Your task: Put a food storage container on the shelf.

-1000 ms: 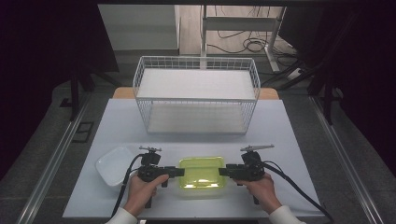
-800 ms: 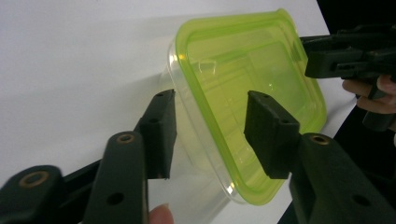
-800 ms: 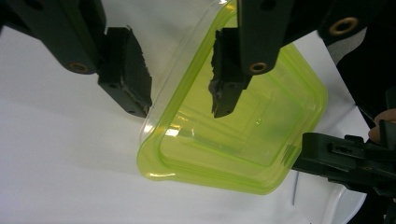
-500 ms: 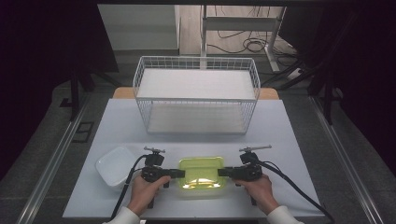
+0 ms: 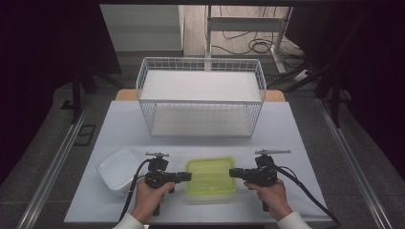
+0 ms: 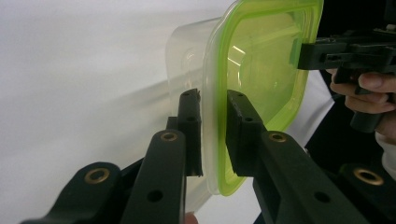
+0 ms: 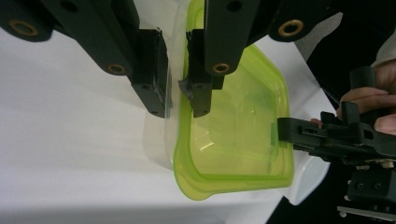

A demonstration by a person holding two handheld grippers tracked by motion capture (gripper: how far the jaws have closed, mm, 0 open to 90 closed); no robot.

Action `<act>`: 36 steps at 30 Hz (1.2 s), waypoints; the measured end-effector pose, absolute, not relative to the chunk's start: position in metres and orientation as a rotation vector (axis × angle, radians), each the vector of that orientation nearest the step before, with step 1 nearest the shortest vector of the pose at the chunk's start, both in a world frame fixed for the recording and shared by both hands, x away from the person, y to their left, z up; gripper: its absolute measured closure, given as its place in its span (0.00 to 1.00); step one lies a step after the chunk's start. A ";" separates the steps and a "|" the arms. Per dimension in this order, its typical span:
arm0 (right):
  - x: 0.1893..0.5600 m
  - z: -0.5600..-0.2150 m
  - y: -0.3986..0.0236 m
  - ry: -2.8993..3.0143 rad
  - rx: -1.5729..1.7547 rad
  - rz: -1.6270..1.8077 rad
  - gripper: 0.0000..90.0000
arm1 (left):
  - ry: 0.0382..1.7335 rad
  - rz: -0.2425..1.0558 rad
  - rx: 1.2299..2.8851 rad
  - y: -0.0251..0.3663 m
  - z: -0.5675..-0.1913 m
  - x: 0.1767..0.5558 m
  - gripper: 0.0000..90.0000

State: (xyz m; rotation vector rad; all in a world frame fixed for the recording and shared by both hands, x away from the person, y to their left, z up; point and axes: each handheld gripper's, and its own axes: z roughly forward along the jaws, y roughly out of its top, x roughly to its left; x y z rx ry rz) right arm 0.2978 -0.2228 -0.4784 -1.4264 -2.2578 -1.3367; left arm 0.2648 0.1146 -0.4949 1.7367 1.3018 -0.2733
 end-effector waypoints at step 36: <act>0.297 -0.395 -0.229 -2.415 -1.191 -1.681 0.86 | 1.113 -0.046 1.733 0.115 -0.409 0.271 0.88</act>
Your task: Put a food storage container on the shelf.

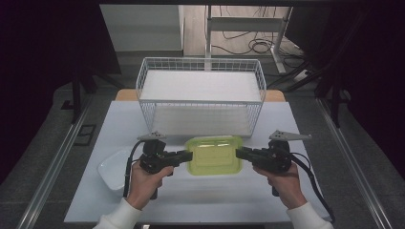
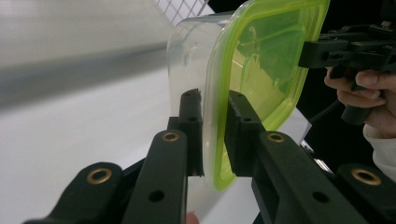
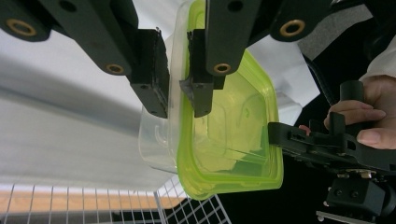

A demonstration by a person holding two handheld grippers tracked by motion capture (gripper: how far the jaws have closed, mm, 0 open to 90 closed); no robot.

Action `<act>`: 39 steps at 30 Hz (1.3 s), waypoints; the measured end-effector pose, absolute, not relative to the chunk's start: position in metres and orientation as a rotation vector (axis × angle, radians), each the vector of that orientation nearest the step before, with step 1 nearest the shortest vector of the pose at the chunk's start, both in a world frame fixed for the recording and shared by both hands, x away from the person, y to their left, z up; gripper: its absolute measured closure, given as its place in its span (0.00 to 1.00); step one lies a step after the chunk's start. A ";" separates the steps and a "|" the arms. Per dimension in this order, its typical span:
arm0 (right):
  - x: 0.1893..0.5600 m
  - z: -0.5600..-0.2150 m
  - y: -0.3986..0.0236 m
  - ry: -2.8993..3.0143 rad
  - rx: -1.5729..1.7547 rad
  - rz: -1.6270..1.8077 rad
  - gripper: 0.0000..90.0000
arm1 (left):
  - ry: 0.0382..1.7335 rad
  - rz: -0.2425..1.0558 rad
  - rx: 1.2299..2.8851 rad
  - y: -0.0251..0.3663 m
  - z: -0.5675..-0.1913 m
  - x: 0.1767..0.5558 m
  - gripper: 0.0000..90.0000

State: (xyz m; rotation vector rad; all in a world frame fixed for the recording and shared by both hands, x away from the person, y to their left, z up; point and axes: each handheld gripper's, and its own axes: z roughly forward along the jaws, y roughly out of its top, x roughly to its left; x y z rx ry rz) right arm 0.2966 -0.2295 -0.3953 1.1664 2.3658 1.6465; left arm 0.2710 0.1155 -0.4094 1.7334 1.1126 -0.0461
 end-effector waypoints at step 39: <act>0.368 -0.306 -0.215 2.289 1.017 1.696 0.86 | 1.043 0.029 1.656 0.134 -0.325 0.343 0.88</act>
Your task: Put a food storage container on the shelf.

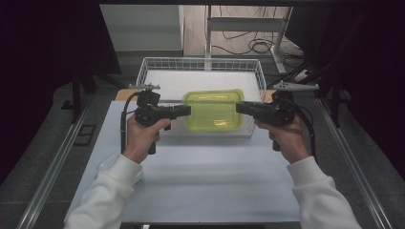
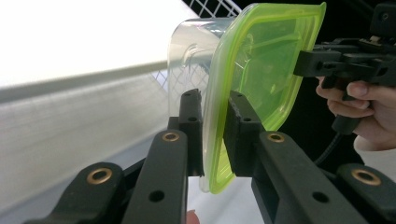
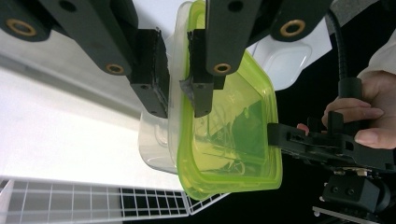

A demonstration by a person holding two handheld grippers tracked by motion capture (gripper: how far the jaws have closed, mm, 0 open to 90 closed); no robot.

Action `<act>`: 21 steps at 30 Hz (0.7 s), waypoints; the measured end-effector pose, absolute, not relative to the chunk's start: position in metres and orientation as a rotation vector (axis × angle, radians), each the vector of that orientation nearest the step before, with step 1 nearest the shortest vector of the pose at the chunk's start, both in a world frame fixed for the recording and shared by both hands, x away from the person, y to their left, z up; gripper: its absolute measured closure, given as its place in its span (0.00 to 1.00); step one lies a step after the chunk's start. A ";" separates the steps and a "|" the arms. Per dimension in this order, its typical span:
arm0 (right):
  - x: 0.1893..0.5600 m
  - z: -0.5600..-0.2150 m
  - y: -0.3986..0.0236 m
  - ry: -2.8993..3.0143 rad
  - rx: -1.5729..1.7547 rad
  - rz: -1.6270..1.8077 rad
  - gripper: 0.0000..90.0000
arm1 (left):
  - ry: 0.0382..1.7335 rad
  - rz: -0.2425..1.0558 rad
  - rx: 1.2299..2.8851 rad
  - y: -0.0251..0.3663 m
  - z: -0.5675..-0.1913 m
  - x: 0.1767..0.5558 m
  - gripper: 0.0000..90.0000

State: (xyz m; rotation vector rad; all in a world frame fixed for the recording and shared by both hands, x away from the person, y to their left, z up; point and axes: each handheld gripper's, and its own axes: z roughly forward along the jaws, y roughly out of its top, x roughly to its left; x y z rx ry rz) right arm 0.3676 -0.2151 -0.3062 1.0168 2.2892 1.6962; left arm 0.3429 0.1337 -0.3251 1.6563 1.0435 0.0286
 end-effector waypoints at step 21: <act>0.442 -0.287 -0.199 2.261 1.141 1.730 0.86 | 1.065 0.024 1.691 0.149 -0.294 0.425 0.88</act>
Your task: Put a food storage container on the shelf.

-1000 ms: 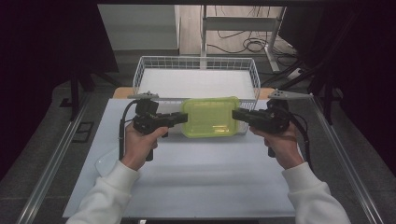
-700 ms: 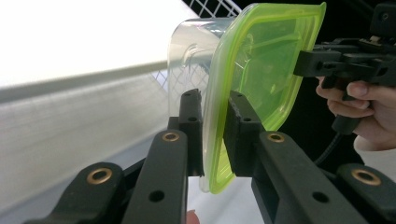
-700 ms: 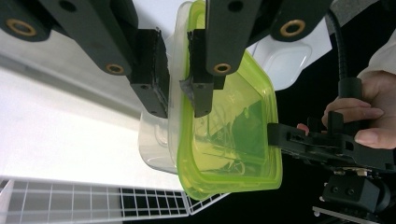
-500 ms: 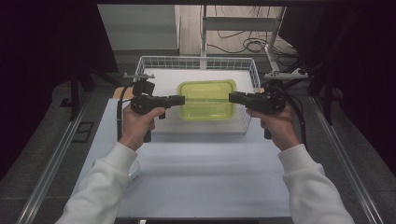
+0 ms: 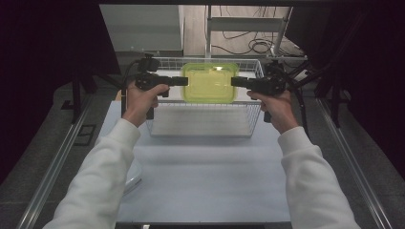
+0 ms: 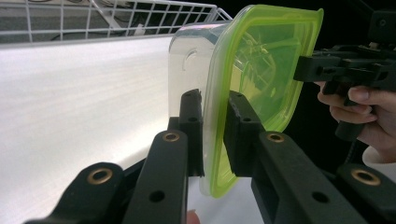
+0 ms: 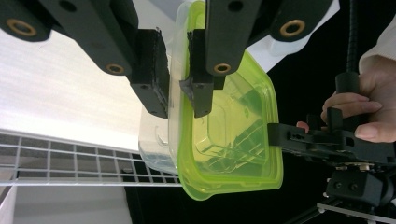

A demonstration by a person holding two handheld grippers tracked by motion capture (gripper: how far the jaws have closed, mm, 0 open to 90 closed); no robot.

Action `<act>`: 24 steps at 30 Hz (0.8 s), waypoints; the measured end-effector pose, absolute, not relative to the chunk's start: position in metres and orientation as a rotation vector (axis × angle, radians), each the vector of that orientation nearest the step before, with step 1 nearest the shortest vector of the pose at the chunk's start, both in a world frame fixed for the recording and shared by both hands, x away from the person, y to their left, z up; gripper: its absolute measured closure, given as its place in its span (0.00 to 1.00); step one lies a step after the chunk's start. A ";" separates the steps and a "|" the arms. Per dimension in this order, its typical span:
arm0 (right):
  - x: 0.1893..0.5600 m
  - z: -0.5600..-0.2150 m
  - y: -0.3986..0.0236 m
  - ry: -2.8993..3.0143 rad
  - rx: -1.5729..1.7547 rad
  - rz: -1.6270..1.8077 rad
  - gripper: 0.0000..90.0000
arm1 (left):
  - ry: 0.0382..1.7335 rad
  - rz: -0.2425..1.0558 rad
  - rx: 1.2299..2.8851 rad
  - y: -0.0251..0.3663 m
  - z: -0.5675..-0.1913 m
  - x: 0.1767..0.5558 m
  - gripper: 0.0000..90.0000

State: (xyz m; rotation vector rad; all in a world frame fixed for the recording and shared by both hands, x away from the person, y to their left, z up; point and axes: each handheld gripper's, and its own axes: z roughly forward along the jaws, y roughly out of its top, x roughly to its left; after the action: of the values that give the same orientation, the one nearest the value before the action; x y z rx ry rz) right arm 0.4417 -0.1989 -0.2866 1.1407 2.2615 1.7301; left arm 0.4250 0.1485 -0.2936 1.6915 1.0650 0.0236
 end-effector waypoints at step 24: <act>0.514 -0.306 -0.178 2.322 1.546 1.568 0.83 | 1.260 -0.213 1.583 0.164 -0.326 0.498 0.87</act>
State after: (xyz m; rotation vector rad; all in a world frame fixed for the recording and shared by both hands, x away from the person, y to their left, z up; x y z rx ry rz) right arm 0.5141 -0.1776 -0.3064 1.5464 2.3216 1.5680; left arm 0.4976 0.1642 -0.3263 1.5834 1.2600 -0.2126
